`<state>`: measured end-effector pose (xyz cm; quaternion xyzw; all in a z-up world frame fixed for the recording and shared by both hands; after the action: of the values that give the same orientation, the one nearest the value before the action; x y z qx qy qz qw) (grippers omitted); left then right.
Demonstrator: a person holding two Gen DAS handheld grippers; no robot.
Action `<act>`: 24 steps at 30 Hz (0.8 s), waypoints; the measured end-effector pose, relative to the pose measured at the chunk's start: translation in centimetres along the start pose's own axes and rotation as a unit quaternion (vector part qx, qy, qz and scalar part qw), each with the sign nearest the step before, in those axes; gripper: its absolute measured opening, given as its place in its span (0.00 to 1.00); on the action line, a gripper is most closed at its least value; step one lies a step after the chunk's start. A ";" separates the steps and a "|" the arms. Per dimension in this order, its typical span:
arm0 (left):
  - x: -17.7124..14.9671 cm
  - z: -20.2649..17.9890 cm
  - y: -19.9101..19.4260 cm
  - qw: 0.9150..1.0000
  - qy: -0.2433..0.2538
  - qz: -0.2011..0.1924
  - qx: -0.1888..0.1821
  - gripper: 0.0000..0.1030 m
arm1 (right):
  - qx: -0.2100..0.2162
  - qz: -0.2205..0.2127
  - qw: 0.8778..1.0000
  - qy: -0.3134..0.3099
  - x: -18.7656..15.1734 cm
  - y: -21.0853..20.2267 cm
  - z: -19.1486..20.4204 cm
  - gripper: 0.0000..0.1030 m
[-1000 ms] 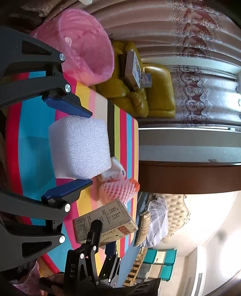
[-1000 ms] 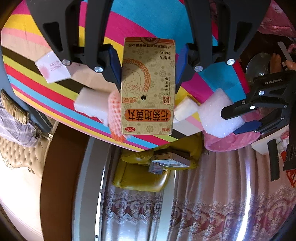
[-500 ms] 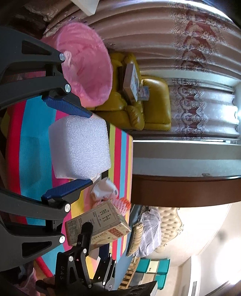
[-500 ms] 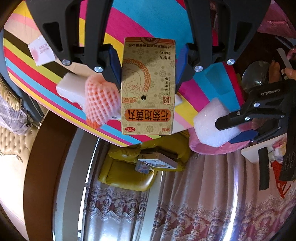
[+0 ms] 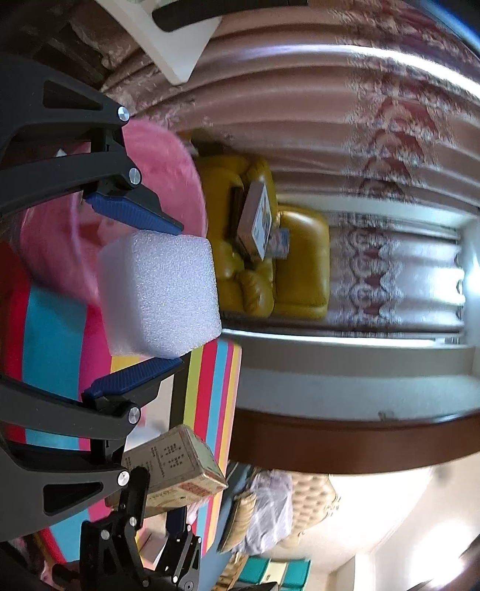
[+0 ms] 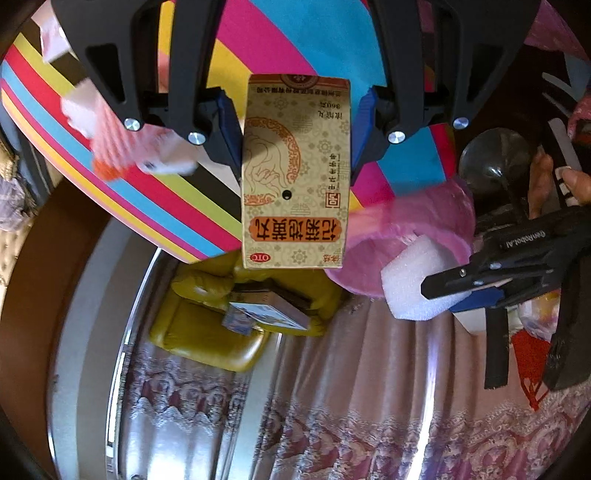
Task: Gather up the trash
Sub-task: 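Carry foam block and medicine box to the wastebasket and release both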
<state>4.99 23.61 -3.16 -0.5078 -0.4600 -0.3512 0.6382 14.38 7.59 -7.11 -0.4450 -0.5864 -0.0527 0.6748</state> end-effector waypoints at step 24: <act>-2.5 10.6 5.1 0.993 -0.077 0.050 0.080 0.78 | 0.084 -0.015 0.996 -0.014 10.9 10.5 8.9 0.74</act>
<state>6.37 35.08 -6.54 -0.5030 -0.5083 -0.2410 0.6562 17.29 24.72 -4.35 -0.3786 -0.6046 -0.0078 0.7008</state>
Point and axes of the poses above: each gripper's, at about its wrist camera, not at the fingertips, and y roughly the way its jaws point, z to its left, x to its top, the point moved 6 cm from there along y, roughly the way its jaws point, and after that the axes turned 7 degrees about y, right-handed, at the moved point
